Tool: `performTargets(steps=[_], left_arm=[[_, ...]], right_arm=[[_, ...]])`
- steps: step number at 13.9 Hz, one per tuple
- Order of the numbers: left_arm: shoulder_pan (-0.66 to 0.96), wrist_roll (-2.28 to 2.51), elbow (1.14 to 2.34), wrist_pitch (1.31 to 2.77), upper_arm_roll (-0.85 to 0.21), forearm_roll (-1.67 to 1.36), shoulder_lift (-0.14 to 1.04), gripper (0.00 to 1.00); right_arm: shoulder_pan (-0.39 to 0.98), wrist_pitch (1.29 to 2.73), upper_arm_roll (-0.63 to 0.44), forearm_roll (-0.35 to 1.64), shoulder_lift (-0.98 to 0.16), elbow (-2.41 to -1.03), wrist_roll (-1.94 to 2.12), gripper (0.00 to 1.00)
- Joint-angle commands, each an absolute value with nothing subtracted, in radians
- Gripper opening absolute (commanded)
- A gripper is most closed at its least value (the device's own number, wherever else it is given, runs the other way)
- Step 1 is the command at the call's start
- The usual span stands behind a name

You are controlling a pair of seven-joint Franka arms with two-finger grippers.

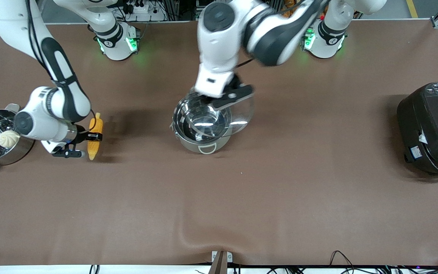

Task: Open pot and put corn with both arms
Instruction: 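Lift the glass lid off the pot while the right gripper lifts the corn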

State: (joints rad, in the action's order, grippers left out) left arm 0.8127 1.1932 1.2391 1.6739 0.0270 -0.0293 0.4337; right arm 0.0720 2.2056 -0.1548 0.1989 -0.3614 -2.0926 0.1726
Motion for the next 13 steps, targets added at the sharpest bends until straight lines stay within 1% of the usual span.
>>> performTargets(steps=[1, 2, 4, 6, 7, 9, 10, 11, 13], left_arm=[[0.677, 0.999, 1.289, 1.570, 0.021, -0.029, 0.330, 0.00], [0.611, 0.914, 1.290, 1.548, 0.020, -0.029, 0.319, 0.00], [0.504, 0.766, 1.327, 1.546, 0.020, -0.029, 0.302, 0.00], [0.389, 0.604, 1.399, 1.557, 0.017, -0.029, 0.287, 0.00], [0.343, 0.551, 1.448, 1.592, 0.017, -0.029, 0.284, 0.00], [0.270, 0.480, 1.579, 1.701, 0.015, -0.029, 0.267, 0.00], [0.227, 0.462, 1.671, 1.791, 0.012, -0.034, 0.249, 0.00], [0.192, 0.459, 1.777, 1.893, 0.011, -0.041, 0.224, 0.00], [0.176, 0.443, 2.001, 2.107, 0.012, -0.040, 0.177, 0.00]], right_arm=[[0.067, 1.926, -0.153, 0.218, -0.324, -1.878, 0.169, 0.19], [0.069, 1.837, -0.153, 0.213, -0.324, -1.794, 0.143, 0.21], [0.084, 1.726, -0.150, 0.207, -0.324, -1.679, 0.107, 0.21], [0.098, 1.681, -0.149, 0.207, -0.324, -1.632, 0.104, 0.21], [0.113, 1.663, -0.149, 0.207, -0.322, -1.614, 0.069, 0.21], [0.158, 1.605, -0.141, 0.209, -0.316, -1.569, -0.049, 0.21], [0.184, 1.582, -0.134, 0.209, -0.313, -1.553, -0.096, 0.21], [0.207, 1.562, -0.121, 0.209, -0.308, -1.530, -0.148, 0.21], [0.239, 1.526, -0.085, 0.209, -0.302, -1.481, -0.250, 0.21]])
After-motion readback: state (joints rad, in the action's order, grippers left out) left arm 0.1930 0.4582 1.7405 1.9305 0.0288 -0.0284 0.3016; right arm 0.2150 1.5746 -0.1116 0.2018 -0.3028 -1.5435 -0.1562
